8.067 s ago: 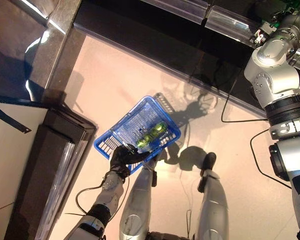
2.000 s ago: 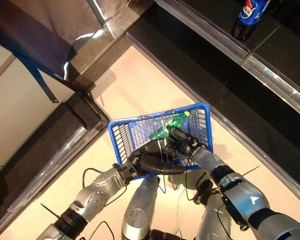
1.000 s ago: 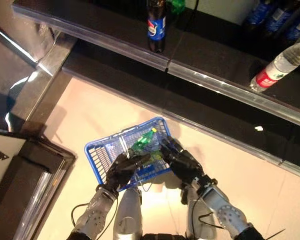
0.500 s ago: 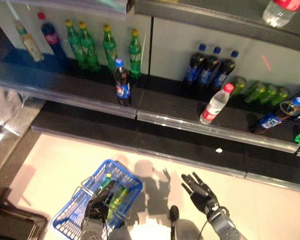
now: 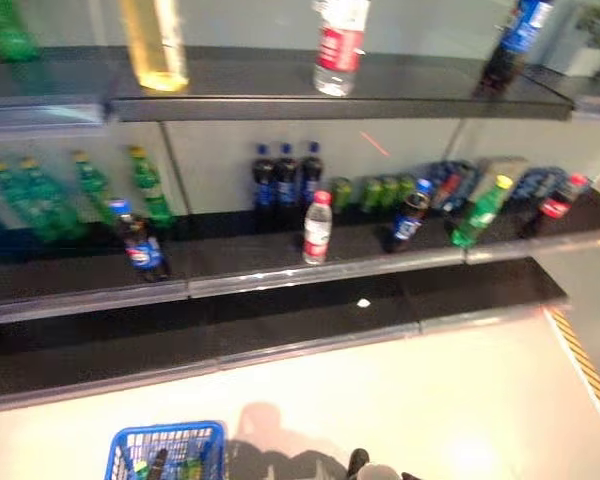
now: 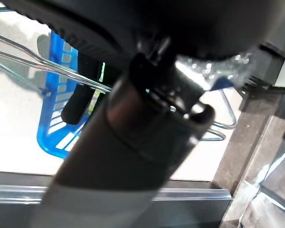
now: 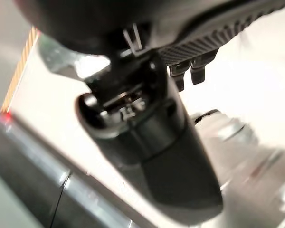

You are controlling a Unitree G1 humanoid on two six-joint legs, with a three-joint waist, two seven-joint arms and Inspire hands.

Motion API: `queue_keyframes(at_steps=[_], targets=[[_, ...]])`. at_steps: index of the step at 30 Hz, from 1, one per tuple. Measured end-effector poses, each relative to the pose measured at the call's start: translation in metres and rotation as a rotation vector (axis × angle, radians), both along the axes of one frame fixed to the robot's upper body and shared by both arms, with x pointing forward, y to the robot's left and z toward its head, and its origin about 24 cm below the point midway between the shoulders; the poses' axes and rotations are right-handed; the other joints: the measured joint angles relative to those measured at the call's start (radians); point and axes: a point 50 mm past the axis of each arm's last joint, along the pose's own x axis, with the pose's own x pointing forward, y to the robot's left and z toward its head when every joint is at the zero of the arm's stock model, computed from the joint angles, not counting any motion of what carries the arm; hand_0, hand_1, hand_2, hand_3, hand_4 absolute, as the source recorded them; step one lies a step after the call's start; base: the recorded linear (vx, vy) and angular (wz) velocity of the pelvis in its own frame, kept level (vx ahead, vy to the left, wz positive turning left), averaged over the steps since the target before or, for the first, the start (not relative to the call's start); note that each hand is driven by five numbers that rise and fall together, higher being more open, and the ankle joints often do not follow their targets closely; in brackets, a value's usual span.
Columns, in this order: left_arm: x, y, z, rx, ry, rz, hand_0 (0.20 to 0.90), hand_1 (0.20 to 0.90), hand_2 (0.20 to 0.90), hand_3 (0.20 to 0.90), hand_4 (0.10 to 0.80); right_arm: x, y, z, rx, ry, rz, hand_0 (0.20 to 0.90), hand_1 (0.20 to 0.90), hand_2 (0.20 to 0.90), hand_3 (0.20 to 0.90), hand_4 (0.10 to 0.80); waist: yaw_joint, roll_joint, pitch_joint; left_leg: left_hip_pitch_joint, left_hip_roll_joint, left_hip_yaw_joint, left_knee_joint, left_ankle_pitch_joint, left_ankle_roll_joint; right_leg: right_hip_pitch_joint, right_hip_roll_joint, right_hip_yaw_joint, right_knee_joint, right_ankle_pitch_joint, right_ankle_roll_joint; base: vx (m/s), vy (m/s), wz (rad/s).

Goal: Pick up the drink and place into the basket.

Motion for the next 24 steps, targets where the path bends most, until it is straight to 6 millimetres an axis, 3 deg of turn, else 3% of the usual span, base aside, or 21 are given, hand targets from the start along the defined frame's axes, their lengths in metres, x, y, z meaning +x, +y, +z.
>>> queue_keyframes(at_steps=[2, 5, 8, 9, 11, 12, 13, 14, 15, 16, 17, 18, 20, 23, 24], targets=[[0.000, -0.002, -0.001, 0.005, 0.013, 0.035, 0.300, 0.300, 0.300, 0.200, 0.100, -0.005, -0.005, 0.001, -0.034, 0.021, 0.064, 0.900, 0.900, 0.900, 0.900, 0.800, -0.001, 0.030, -0.002, -0.022, 0.054, -0.040, 0.063, -0.004, 0.005, 0.020, 0.062, 0.019, -0.061, 0.010, -0.022, 0.028, -0.397, -0.44], [-0.003, 0.001, 0.000, 0.025, -0.020, 0.126, 0.300, 0.300, 0.300, 0.200, 0.100, 0.001, -0.013, 0.003, -0.074, 0.025, 0.107, 0.900, 0.900, 0.900, 0.900, 0.800, 0.000, 0.049, 0.007, -0.032, 0.098, -0.106, 0.133, 0.000, 0.010, 0.031, 0.105, 0.031, -0.100, 0.019, -0.055, 0.049, -0.419, -0.39], [-0.021, 0.010, 0.002, 0.052, -0.011, 0.331, 0.300, 0.300, 0.300, 0.200, 0.100, 0.009, -0.021, 0.006, -0.103, 0.018, 0.152, 0.900, 0.900, 0.900, 0.900, 0.800, 0.001, 0.062, -0.009, -0.061, 0.152, -0.159, 0.197, 0.026, 0.024, 0.008, 0.148, 0.018, -0.067, 0.013, -0.071, 0.019, -0.356, -0.49], [-0.023, 0.017, 0.005, 0.072, -0.024, 0.368, 0.300, 0.300, 0.300, 0.200, 0.100, 0.012, -0.019, 0.005, -0.100, 0.021, 0.170, 0.900, 0.900, 0.900, 0.900, 0.800, 0.010, 0.046, -0.007, -0.060, 0.153, -0.189, 0.218, 0.029, 0.018, -0.053, 0.142, 0.030, 0.020, -0.034, -0.118, 0.036, -0.331, -0.69], [-0.033, 0.027, 0.008, 0.092, -0.028, 0.436, 0.300, 0.300, 0.300, 0.200, 0.100, 0.019, -0.010, 0.003, -0.087, 0.031, 0.233, 0.900, 0.900, 0.900, 0.900, 0.800, 0.039, -0.006, 0.001, -0.118, 0.145, -0.300, 0.364, 0.085, 0.021, -0.052, 0.166, 0.111, 0.001, -0.033, -0.152, 0.141, -0.273, -1.21], [-0.047, 0.025, 0.008, 0.090, -0.027, 0.535, 0.300, 0.300, 0.300, 0.200, 0.100, 0.029, -0.009, 0.004, -0.096, 0.028, 0.309, 0.900, 0.900, 0.900, 0.900, 0.800, 0.061, -0.042, -0.006, -0.165, 0.045, -0.460, 0.389, 0.042, -0.038, -0.032, 0.164, 0.182, -0.072, -0.005, -0.176, 0.197, -0.316, -1.65], [-0.053, 0.017, 0.006, 0.070, -0.023, 0.590, 0.300, 0.300, 0.300, 0.200, 0.100, 0.036, -0.011, 0.006, -0.111, 0.022, 0.345, 0.900, 0.900, 0.900, 0.900, 0.800, 0.076, -0.056, -0.005, -0.185, -0.055, -0.535, 0.363, -0.005, -0.022, -0.025, 0.164, 0.229, -0.136, -0.010, -0.160, 0.196, -0.284, -2.18], [-0.054, 0.001, 0.000, 0.027, -0.019, 0.643, 0.300, 0.300, 0.300, 0.200, 0.100, 0.047, -0.020, 0.010, -0.136, 0.012, 0.376, 0.900, 0.900, 0.900, 0.900, 0.800, 0.116, -0.020, -0.005, -0.220, -0.113, -0.588, 0.291, -0.030, 0.033, -0.028, 0.216, 0.246, -0.110, -0.024, -0.123, 0.189, -0.234, -1.83], [-0.054, -0.014, -0.005, -0.008, -0.016, 0.685, 0.300, 0.300, 0.300, 0.200, 0.100, 0.058, -0.032, 0.016, -0.168, 0.000, 0.394, 0.900, 0.900, 0.900, 0.900, 0.800, 0.138, 0.062, 0.000, -0.255, -0.100, -0.607, 0.248, -0.068, 0.099, -0.108, 0.273, 0.209, 0.203, -0.066, -0.166, 0.189, -0.203, -1.45], [-0.055, -0.014, -0.005, -0.011, -0.016, 0.708, 0.300, 0.300, 0.300, 0.200, 0.100, 0.058, -0.036, 0.017, -0.183, 0.005, 0.405, 0.900, 0.900, 0.900, 0.900, 0.800, 0.125, 0.077, 0.002, -0.314, -0.132, -0.618, 0.266, -0.102, 0.007, -0.098, 0.266, 0.240, 0.346, -0.238, -0.131, 0.212, -0.209, -0.57], [-0.043, -0.005, -0.003, -0.019, -0.066, 0.713, 0.300, 0.300, 0.300, 0.200, 0.100, 0.052, -0.026, 0.013, -0.150, 0.026, 0.399, 0.900, 0.900, 0.900, 0.900, 0.800, 0.127, 0.019, 0.033, -0.345, -0.177, -0.638, 0.338, -0.079, 0.022, -0.050, 0.244, 0.282, 0.280, -0.303, -0.206, 0.265, -0.177, 0.11], [-0.037, -0.003, -0.003, -0.044, -0.106, 0.706, 0.300, 0.300, 0.300, 0.200, 0.100, 0.044, -0.020, 0.009, -0.121, 0.062, 0.397, 0.900, 0.900, 0.900, 0.900, 0.800, 0.138, 0.007, 0.042, -0.353, -0.187, -0.650, 0.354, -0.072, 0.029, -0.002, 0.248, 0.284, 0.223, -0.268, -0.206, 0.348, -0.183, 0.07], [-0.039, 0.000, -0.003, -0.031, -0.115, 0.699, 0.300, 0.300, 0.300, 0.200, 0.100, 0.033, 0.000, 0.001, -0.058, 0.108, 0.414, 0.900, 0.900, 0.900, 0.900, 0.800, 0.200, -0.028, 0.026, -0.361, -0.241, -0.691, 0.299, -0.071, 0.023, 0.025, 0.249, 0.337, 0.108, -0.217, -0.222, 0.398, -0.156, -0.70], [-0.044, -0.022, -0.009, -0.101, -0.080, 0.746, 0.300, 0.300, 0.300, 0.200, 0.100, 0.043, 0.011, 0.001, -0.046, 0.084, 0.443, 0.900, 0.900, 0.900, 0.900, 0.800, 0.242, -0.001, 0.029, -0.368, -0.262, -0.714, 0.148, -0.029, -0.031, 0.104, 0.279, 0.349, -0.085, -0.191, -0.231, 0.522, -0.166, -0.66], [-0.041, -0.032, -0.012, -0.127, -0.079, 0.752, 0.300, 0.300, 0.300, 0.200, 0.100, 0.045, 0.008, 0.002, -0.057, 0.086, 0.460, 0.900, 0.900, 0.900, 0.900, 0.800, 0.254, 0.023, 0.032, -0.380, -0.259, -0.725, 0.117, -0.021, -0.038, 0.124, 0.299, 0.352, -0.131, -0.182, -0.248, 0.511, -0.137, -0.44]])
